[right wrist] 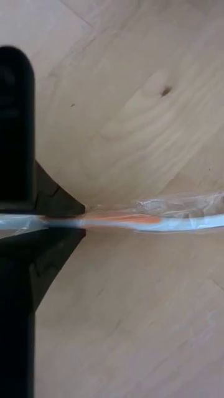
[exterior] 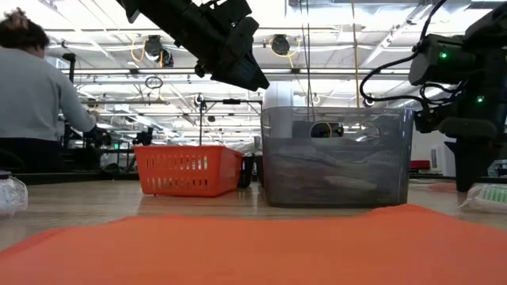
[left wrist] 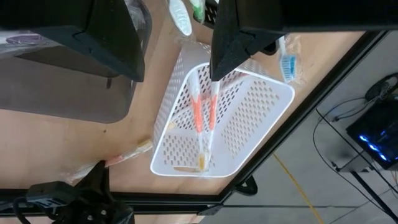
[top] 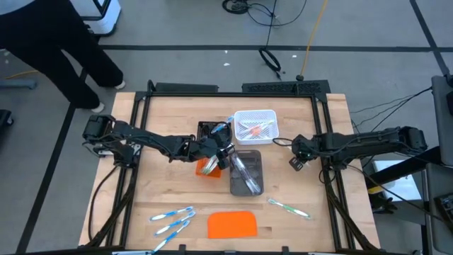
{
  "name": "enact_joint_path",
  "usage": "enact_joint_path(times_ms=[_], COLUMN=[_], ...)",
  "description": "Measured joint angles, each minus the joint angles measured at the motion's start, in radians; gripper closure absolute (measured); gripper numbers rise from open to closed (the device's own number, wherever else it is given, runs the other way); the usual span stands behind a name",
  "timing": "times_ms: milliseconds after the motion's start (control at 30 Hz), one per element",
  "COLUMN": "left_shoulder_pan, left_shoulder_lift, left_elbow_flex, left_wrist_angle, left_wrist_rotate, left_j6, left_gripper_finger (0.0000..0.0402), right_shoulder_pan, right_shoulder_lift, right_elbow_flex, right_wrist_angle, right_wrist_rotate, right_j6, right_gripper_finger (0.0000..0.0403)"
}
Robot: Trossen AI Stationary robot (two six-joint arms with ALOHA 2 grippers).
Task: Pick & Place Toothbrushes
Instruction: Put the orange toothbrush into the white bin
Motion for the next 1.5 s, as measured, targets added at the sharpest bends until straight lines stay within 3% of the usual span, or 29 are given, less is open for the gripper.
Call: enact_joint_path(times_ms=[533, 900, 1067, 1267, 1500], left_shoulder_pan=[0.0, 0.0, 0.0, 0.0, 0.0], left_shoulder_lift=[0.0, 0.0, 0.0, 0.0, 0.0], left_elbow_flex=[0.0, 0.0, 0.0, 0.0, 0.0], left_wrist_angle=[0.0, 0.001, 0.04, 0.132, 0.204], left_wrist_rotate=[0.0, 0.0, 0.013, 0.138, 0.203], left_j6=[-0.002, -0.003, -0.007, -0.002, 0.0], left_gripper_finger=[0.0215, 0.0215, 0.0215, 0.0215, 0.0215], right_shoulder_pan=[0.009, 0.105, 0.152, 0.186, 0.188], right_shoulder_lift=[-0.008, -0.009, -0.009, -0.009, -0.009], right_elbow_flex=[0.149, 0.255, 0.277, 0.28, 0.28], right_wrist_angle=[-0.096, -0.072, 0.066, 0.296, 0.526], right_wrist_rotate=[0.005, -0.037, -0.037, -0.037, -0.035], right_j6=[-0.045, -0.054, -0.084, -0.171, -0.3], right_gripper_finger=[0.0389, 0.0389, 0.0389, 0.0389, 0.0389])
